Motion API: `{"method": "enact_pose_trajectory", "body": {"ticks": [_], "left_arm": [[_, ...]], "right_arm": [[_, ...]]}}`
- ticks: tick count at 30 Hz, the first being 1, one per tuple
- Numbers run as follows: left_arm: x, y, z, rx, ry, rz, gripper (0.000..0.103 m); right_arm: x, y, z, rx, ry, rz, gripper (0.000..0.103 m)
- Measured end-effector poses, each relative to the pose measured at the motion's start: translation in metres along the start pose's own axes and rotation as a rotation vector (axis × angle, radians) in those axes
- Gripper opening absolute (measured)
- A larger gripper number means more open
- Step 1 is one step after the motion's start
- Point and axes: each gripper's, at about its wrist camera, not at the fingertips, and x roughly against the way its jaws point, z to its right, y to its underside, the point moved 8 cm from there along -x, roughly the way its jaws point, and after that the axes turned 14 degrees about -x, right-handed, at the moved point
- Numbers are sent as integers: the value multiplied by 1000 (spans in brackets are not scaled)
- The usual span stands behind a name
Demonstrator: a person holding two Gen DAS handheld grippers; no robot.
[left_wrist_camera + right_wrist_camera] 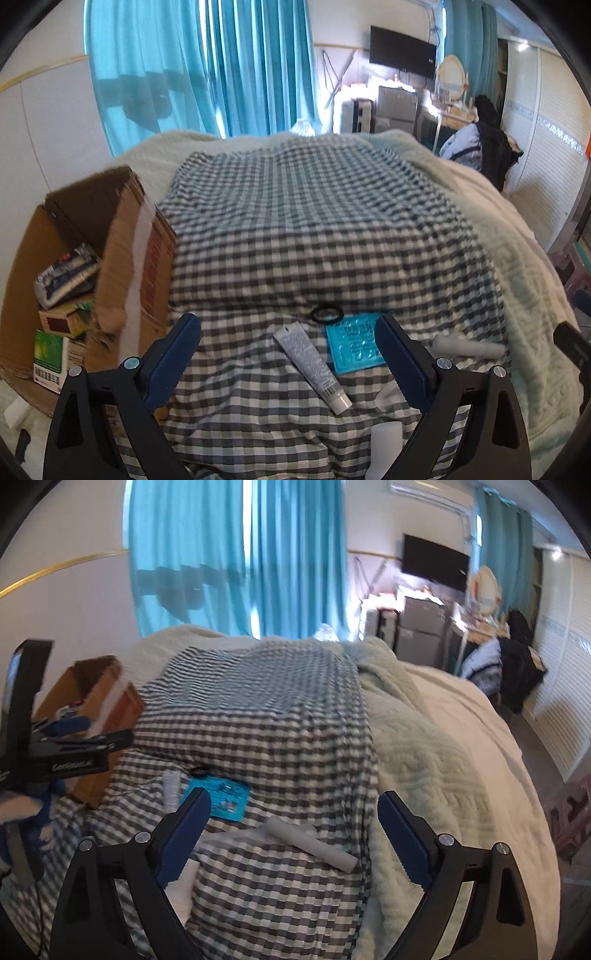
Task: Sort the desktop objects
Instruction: 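Grasp the white toothpaste tube with the left gripper while the right grasps the white cylinder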
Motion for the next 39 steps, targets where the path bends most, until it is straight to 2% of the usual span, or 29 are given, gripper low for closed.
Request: {"method": "enact_pose_trajectory", "body": {"ticks": [2, 5, 8, 14, 18, 21, 24, 27, 30, 32, 33, 34, 39], "left_arm": [[-13, 8, 5, -11, 0, -30, 97], [-34, 21, 12, -25, 11, -78, 96], [-56, 36, 19, -24, 34, -135, 93], [-88, 57, 30, -38, 44, -209, 91], [-111, 75, 34, -4, 78, -259, 90], [-118, 80, 35, -6, 72, -251, 89], [-120, 79, 38, -17, 74, -243, 84], [-118, 78, 38, -25, 66, -235, 72], [-114, 77, 44, -67, 52, -222, 57], [-109, 77, 45, -84, 47, -213, 43], [-107, 76, 44, -86, 43, -210, 32], [-105, 77, 42, -86, 39, -208, 25], [-89, 73, 31, -71, 66, -203, 23]], "right_arm": [[-16, 7, 9, -4, 20, -27, 89], [-37, 18, 13, 31, 56, -71, 76], [-60, 30, 15, 41, 63, -122, 69], [-99, 52, 25, 42, 95, -195, 68], [-122, 69, 30, 77, 116, -253, 68], [-133, 76, 29, 120, 136, -271, 68], [-141, 79, 30, 142, 160, -263, 69], [-143, 77, 30, 143, 171, -247, 68], [-139, 75, 30, 157, 179, -232, 49], [-136, 75, 26, 176, 173, -225, 23], [-134, 76, 24, 182, 169, -222, 19], [-132, 78, 22, 186, 165, -224, 14], [-117, 76, 22, 140, 150, -213, 9]]}}
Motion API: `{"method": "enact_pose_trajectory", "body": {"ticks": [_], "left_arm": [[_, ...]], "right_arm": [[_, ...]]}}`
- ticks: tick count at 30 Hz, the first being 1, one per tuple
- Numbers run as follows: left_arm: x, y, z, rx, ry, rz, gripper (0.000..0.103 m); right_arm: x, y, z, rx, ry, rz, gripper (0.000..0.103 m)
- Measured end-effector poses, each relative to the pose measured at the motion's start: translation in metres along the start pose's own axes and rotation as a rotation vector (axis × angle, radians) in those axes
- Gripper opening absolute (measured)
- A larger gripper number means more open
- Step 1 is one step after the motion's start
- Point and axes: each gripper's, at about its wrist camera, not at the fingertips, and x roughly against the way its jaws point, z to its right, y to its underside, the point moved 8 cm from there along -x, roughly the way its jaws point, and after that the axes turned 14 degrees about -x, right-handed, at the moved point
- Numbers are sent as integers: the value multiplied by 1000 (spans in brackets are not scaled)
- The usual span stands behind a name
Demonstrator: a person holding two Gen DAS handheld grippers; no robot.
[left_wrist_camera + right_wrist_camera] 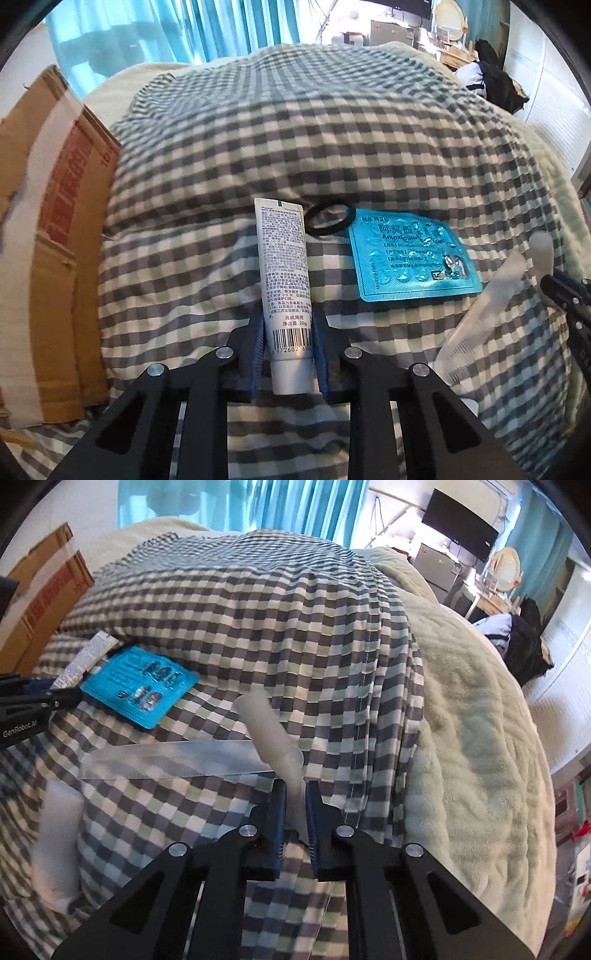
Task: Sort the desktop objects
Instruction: 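Grasp the white toothpaste tube with the left gripper while the right grasps the white cylinder, then lift the toothpaste tube and white cylinder off the bed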
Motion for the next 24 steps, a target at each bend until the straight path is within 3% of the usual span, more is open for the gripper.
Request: {"method": "enact_pose_trajectory", "body": {"ticks": [9, 24], "left_arm": [[58, -12, 4, -36, 5, 102, 23], [145, -22, -13, -42, 28, 268, 23]], "right_arm": [[54, -11, 15, -193, -55, 50, 5], [155, -20, 3, -267, -86, 187, 5]]}}
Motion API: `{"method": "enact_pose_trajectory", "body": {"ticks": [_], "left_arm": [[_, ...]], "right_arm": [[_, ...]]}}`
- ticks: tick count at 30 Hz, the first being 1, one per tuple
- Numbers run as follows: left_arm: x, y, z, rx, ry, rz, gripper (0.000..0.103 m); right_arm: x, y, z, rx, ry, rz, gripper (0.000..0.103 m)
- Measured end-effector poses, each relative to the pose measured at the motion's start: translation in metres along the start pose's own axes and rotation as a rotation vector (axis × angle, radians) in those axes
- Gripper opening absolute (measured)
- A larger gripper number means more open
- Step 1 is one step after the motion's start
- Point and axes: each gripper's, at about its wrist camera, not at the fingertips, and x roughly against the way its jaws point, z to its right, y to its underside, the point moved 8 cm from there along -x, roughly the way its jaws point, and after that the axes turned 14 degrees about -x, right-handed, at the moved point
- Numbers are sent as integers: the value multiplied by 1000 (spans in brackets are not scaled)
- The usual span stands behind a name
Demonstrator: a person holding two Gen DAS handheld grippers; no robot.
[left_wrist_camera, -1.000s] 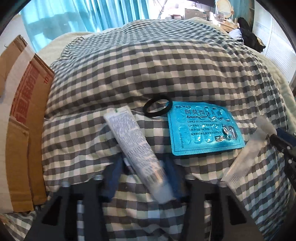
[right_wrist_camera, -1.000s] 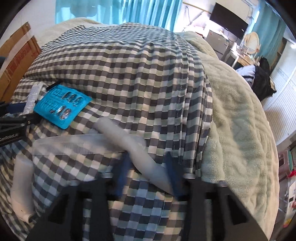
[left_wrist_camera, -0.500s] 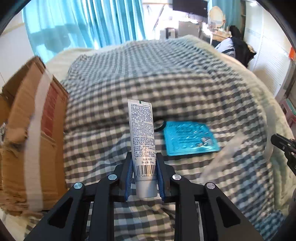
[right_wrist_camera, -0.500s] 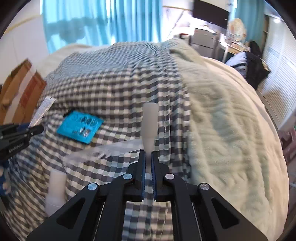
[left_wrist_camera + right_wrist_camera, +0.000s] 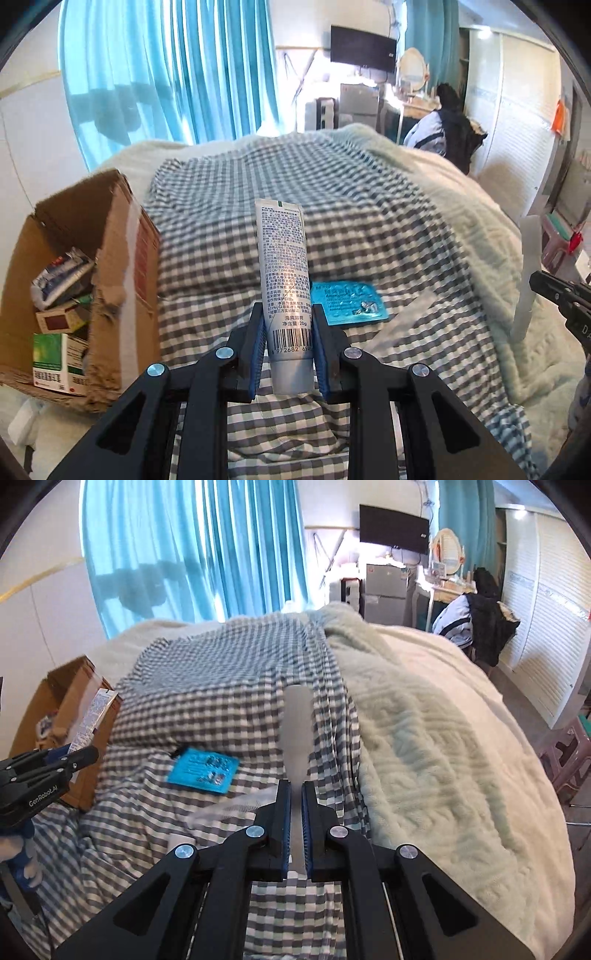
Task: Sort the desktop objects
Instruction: 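Lift the toothpaste tube and white cylinder off the bed, then carry the toothpaste tube and white cylinder over the cardboard box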
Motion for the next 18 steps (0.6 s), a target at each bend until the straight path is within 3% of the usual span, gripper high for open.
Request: {"method": "enact_pose_trajectory", "body": {"ticks": [18], "left_arm": [[98, -21, -20, -9, -8, 187, 23]], "right_arm": [[97, -24, -57, 5, -62, 183, 5]]}}
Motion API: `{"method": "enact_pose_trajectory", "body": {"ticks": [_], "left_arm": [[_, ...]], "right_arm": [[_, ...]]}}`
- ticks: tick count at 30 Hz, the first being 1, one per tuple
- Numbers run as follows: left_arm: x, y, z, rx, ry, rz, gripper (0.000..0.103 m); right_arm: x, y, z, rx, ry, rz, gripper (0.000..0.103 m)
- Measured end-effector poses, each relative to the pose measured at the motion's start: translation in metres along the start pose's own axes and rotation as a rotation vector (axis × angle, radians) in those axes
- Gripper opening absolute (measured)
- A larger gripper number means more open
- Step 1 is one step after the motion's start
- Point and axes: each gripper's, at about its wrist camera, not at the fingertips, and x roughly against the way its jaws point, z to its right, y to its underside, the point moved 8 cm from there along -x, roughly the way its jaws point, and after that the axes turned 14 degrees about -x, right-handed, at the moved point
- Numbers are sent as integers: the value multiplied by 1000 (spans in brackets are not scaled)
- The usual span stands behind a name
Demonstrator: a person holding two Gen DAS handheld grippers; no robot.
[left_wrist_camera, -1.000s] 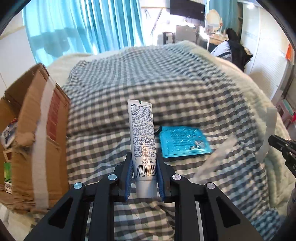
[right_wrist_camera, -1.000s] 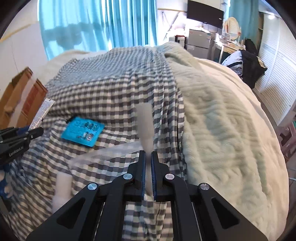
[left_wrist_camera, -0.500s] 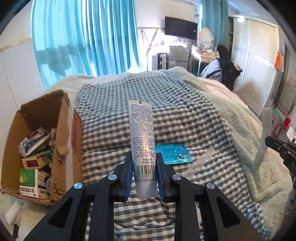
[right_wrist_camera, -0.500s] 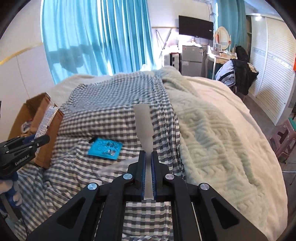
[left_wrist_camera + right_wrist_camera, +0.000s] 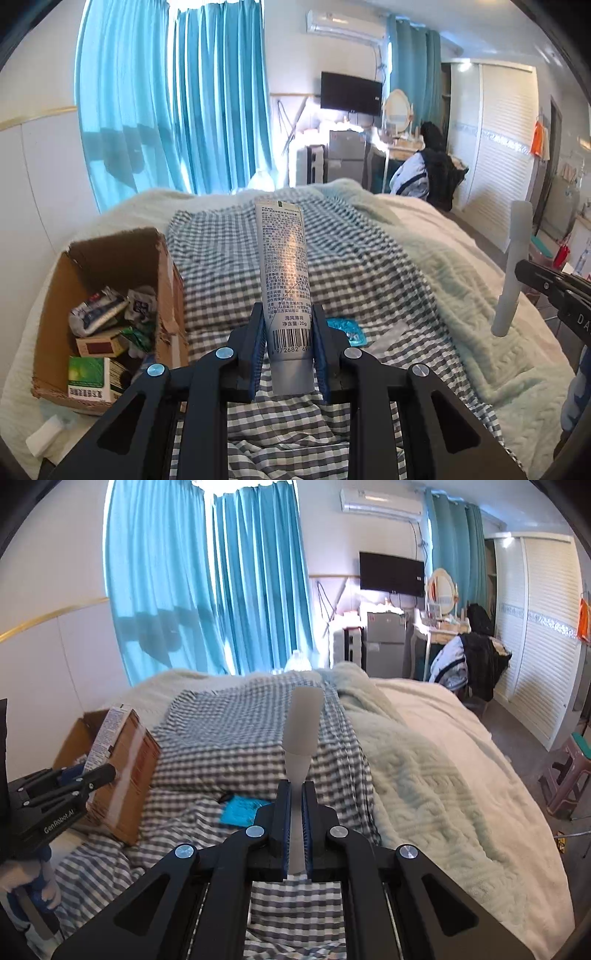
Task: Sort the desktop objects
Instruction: 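Carry the toothpaste tube and white cylinder over the cardboard box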
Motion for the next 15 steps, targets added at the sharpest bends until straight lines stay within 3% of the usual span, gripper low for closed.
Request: {"method": "enact_pose_trajectory", "body": {"ticks": [11, 15], "left_arm": [[38, -10, -23, -6, -16, 80, 23], [47, -12, -31, -11, -23, 94, 23]], "right_arm": [[39, -18, -56, 27, -47, 95, 5], [47, -25, -77, -6, -104, 102, 5]]}}
